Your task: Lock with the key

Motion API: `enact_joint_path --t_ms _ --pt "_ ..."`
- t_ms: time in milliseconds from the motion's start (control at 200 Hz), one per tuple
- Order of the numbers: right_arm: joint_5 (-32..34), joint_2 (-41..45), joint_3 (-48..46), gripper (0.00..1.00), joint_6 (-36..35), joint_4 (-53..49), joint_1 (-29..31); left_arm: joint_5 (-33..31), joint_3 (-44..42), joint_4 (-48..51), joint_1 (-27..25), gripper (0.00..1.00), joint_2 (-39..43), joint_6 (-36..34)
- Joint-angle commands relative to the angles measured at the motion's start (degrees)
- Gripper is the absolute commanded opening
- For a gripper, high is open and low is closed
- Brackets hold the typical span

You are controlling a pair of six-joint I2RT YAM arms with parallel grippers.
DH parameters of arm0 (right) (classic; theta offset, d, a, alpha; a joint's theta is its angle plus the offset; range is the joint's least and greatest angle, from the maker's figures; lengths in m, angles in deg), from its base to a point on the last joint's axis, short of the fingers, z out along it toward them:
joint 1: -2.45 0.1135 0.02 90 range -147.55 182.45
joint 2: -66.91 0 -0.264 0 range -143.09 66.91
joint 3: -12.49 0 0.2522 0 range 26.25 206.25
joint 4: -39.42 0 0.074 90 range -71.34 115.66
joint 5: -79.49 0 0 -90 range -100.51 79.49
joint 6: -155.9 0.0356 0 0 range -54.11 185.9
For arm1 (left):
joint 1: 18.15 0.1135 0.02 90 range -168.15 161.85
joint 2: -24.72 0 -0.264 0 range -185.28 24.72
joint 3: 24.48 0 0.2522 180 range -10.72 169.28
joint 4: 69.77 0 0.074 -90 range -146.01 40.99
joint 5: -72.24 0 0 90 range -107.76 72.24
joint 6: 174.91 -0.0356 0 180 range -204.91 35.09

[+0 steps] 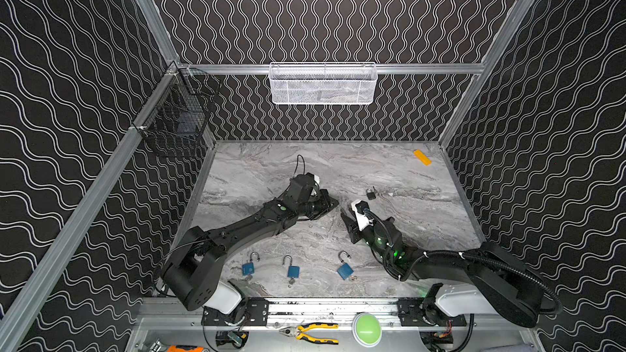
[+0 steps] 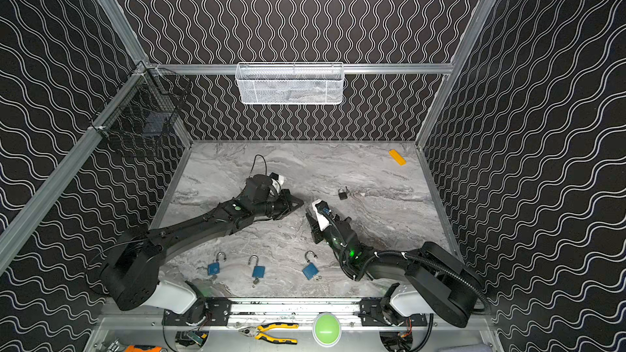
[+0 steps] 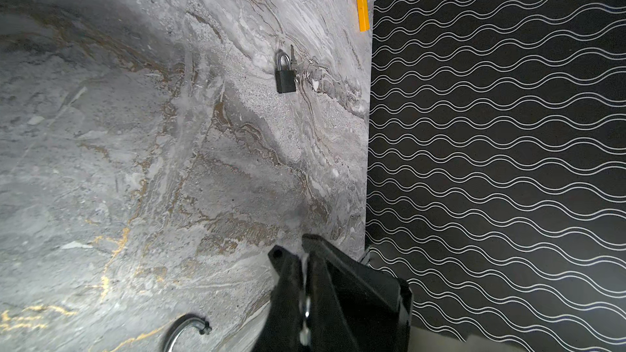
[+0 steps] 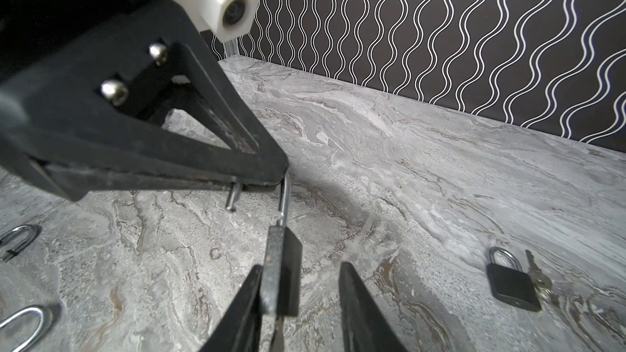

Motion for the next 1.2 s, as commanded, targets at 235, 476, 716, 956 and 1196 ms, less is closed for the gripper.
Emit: enact_joint_path --t_ms 235,476,716,956,1196 --pt "-1.1 0.7 0.8 0.18 1.1 1.4 0.0 2.2 -1.1 -4.7 0.7 0.00 0.0 0.7" --pt "-2.8 2.6 2.2 0.09 1.5 -2.4 -0.2 3.2 -2.4 -6.3 1.0 0.00 -0.2 1.1" --pt "-14.2 4.9 4.3 0.00 7.9 -8.0 -4.4 3.7 -2.8 -9.5 1.2 0.00 0.4 -1.3" --pt "-32.2 8.1 7.3 0.00 19.9 -12.9 -13.7 5.0 -4.8 -16.4 1.2 0.00 0.1 -6.8" --pt "-48.7 7.9 8.6 0.00 34.5 -9.8 -21.4 6.0 -5.3 -19.6 1.2 0.00 -1.4 -12.9"
